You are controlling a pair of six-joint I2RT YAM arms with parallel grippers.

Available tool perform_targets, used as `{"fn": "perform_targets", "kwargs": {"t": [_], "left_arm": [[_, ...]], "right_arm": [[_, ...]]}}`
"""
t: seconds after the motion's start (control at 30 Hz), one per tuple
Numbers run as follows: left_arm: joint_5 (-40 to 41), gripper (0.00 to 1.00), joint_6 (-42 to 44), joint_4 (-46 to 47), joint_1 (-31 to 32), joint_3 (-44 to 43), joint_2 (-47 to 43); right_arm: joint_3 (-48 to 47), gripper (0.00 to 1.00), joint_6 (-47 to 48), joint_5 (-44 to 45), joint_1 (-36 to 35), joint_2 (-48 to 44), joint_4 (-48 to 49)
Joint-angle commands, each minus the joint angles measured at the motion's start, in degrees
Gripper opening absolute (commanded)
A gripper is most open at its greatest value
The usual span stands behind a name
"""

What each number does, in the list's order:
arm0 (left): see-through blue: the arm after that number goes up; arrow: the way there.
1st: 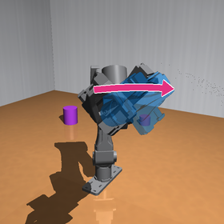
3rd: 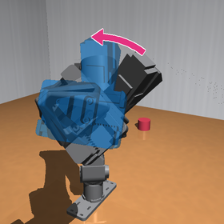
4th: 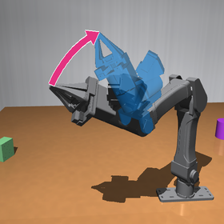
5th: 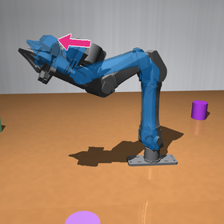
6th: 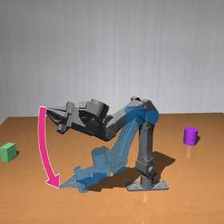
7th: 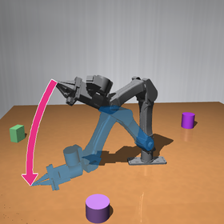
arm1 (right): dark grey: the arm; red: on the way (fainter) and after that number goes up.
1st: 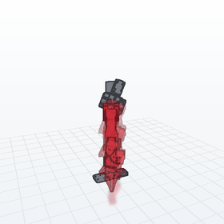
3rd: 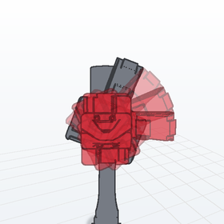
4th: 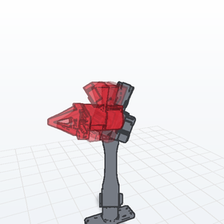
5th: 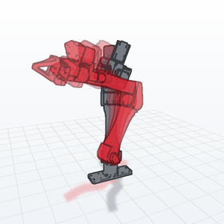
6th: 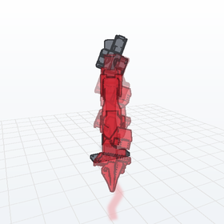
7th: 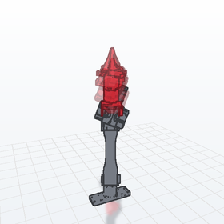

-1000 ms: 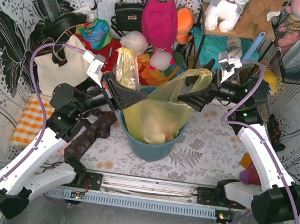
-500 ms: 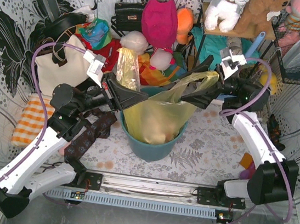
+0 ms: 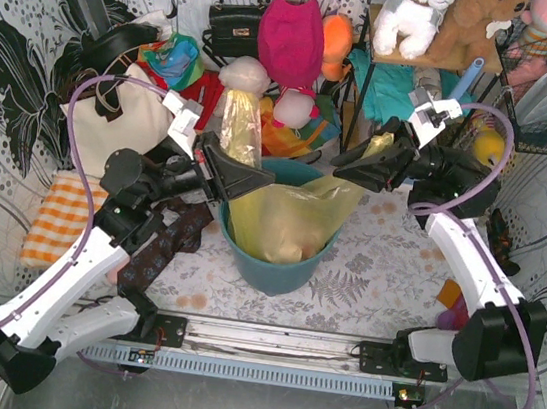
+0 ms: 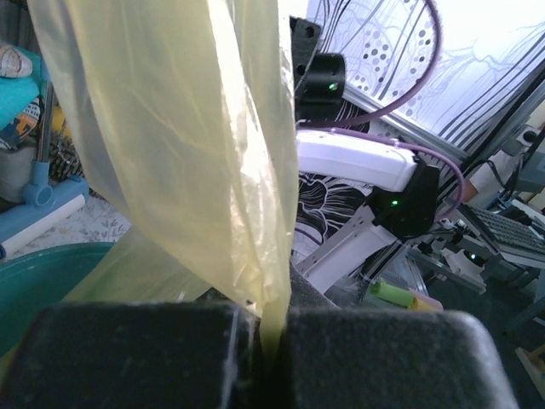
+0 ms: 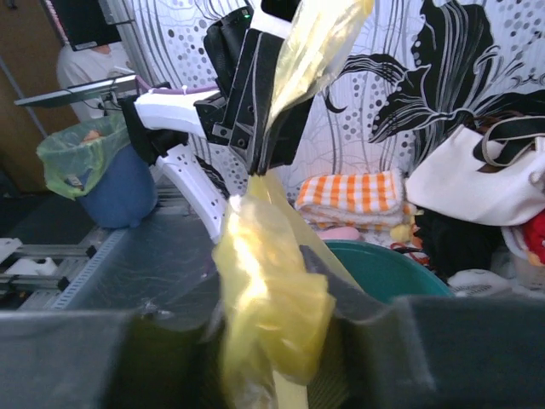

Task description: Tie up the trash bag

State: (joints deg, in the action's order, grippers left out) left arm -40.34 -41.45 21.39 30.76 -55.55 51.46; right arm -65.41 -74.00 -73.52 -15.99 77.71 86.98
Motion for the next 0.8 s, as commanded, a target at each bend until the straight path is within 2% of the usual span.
{"fn": "perform_targets", "kwargs": {"t": [0.0,0.1,0.17,0.4,0.57,0.77], "left_arm": [[-1.91,0.00,3.98,-2.49,0.26,-2.21,1.66],[-1.41,0.00,7.01,-7.54,0.31,-3.79,2.68],[0.24,0.00,9.07,-11.36,0.35,-4.86,3.01],[2.09,0.00,14.07,-16.99,0.60,-6.56,2.28],[-3.46,0.00,16.96,-21.21,0.78,-10.06,3.86],[-11.83,0.00,21.64,-30.59,1.66,-14.94,8.29]], "right_arm": [[2.40,0.22,8.28,3.30,0.13,-6.18,-13.58],[2.81,0.06,20.84,6.90,-0.53,-10.40,-32.91],[1.80,0.00,29.55,9.47,-1.82,-12.69,-45.34],[-5.05,0.00,46.12,19.66,-7.43,-15.28,-75.05],[-8.84,0.00,49.94,25.00,-12.73,-14.97,-83.12],[-12.31,0.00,52.98,27.93,-18.85,-13.81,-86.96]]}}
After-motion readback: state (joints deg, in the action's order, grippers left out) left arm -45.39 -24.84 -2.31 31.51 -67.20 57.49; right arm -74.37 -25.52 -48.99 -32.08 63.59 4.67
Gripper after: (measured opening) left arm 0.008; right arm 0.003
